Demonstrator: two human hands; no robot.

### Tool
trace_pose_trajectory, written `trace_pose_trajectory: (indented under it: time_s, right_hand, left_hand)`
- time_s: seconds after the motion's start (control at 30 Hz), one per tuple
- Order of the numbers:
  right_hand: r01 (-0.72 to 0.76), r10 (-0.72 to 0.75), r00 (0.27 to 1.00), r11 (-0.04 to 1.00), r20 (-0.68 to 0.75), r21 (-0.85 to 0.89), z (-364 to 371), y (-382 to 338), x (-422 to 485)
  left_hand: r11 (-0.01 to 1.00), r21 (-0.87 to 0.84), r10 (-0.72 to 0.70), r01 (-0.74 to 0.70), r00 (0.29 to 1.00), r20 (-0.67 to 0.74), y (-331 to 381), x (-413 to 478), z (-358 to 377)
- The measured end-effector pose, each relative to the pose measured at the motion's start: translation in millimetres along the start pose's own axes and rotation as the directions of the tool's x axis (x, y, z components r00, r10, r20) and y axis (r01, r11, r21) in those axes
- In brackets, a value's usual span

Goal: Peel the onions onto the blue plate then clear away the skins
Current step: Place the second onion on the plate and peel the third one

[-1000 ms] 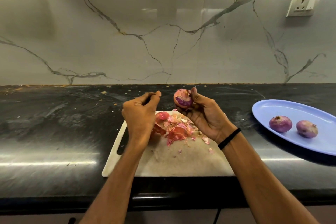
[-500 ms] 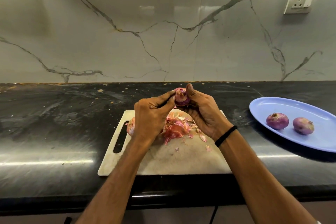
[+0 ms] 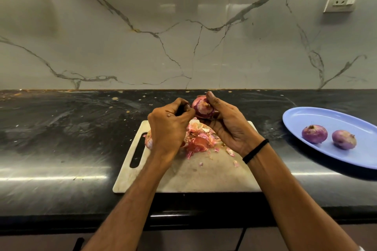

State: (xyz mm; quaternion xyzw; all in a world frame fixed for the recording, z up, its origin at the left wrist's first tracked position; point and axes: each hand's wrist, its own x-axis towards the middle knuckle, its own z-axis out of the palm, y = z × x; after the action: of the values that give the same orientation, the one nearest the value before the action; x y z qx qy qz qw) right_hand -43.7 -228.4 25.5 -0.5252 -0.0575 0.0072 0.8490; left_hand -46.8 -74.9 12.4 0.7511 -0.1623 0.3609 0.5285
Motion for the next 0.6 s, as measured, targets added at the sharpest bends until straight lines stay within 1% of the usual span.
trace_pose_trajectory:
  time_s: [0.1, 0.17, 0.3, 0.4, 0.5, 0.6]
  right_hand:
    - [-0.024, 0.025, 0.999, 0.999, -0.043, 0.023, -0.6, -1.9, 0.8]
    - [-0.030, 0.031, 0.997, 0.999, -0.074, 0.022, -0.3, -2.5, 1.4]
    - [-0.009, 0.008, 0.994, 1.000, -0.108, -0.004, -4.4, -1.7, 4.9]
    - [0.009, -0.011, 0.993, 1.000, -0.119, -0.021, -6.4, -0.8, 5.7]
    - [0.024, -0.026, 0.995, 0.999, -0.095, -0.023, -6.8, 0.3, 3.6]
    - [0.029, -0.029, 1.000, 1.000, -0.010, 0.006, -6.8, 0.3, 0.7]
  left_hand:
    - [0.992, -0.045, -0.123, 0.121, 0.992, -0.039, -1.2, 0.8, 1.7]
    - [0.985, -0.076, -0.157, 0.155, 0.987, -0.024, -1.9, 2.2, 1.3]
    - [0.964, -0.185, -0.173, 0.192, 0.978, 0.117, 2.5, 2.8, 1.5]
    - [0.965, -0.181, -0.159, 0.190, 0.972, 0.171, 3.4, 1.6, 2.6]
    - [0.975, -0.142, -0.153, 0.171, 0.979, 0.132, 0.5, 1.4, 2.9]
    - [0.982, -0.108, -0.147, 0.155, 0.986, 0.079, -3.5, 2.7, 2.9]
